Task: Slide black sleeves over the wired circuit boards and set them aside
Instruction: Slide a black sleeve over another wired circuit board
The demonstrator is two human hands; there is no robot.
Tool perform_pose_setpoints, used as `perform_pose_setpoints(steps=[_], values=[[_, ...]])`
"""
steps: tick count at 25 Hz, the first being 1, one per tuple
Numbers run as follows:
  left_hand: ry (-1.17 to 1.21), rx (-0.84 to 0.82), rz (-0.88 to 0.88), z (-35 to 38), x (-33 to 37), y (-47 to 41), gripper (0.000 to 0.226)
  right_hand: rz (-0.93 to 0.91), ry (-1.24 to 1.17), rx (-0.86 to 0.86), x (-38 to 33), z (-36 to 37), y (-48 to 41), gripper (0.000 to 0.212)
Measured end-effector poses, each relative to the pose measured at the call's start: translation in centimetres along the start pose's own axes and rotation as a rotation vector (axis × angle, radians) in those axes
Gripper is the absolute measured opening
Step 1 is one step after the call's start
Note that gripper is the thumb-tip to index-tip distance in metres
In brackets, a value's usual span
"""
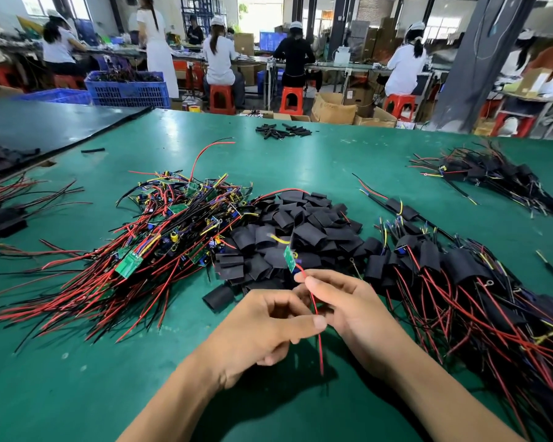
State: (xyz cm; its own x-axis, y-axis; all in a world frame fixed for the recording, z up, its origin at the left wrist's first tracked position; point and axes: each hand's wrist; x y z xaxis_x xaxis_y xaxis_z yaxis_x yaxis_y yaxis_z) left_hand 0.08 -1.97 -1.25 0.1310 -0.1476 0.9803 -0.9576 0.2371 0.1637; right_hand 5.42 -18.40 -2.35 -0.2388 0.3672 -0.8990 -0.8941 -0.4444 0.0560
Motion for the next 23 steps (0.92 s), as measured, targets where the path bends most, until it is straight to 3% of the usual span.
perform_pose_setpoints(steps=[4,8,10,13,16,20,23], values=[[0.125,0.183,0.017,-0.3,-0.1,-0.4,0.053,-0.025,-0.173,-0.06,-0.9,-0.2,0.0,0.023],[0.316,0.271,0.075,-1.1,0.2,-0.7,0.054,-0.007,-0.138,-0.161,-0.9,-0.8,0.3,0.024],[0.319,0.251,0.108,-1.2,0.2,-0.5,0.053,-0.007,-0.011,-0.181,-0.8,-0.9,0.4,0.026],[0.215,0.291,0.104,-1.1,0.1,-0.3,0.039,-0.042,0.374,-0.217,-0.9,-0.9,0.8,0.018],[0.193,0.33,0.13,-1.4,0.0,-0.4,0.022,-0.097,0.601,-0.146,-0.8,-1.2,0.9,0.011],[0.265,0.382,0.197,-1.5,0.0,-0.5,0.01,-0.149,0.597,-0.053,-0.3,-1.2,0.7,0.01],[0.291,0.5,0.213,-1.7,-0.1,-0.8,0.015,-0.283,0.607,0.181,0.2,-1.6,0.0,0.011]])
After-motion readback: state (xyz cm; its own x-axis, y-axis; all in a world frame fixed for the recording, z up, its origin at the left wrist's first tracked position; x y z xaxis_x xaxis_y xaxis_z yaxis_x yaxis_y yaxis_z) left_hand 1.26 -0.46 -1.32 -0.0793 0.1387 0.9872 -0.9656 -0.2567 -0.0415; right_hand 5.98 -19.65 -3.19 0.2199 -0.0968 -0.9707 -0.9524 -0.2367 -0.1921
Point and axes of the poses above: each hand's wrist, its own y-axis away from the middle knuckle, its own z-axis out of the palm, x = y × z, and after that the axes turned 9 degrees about -y, right-handed
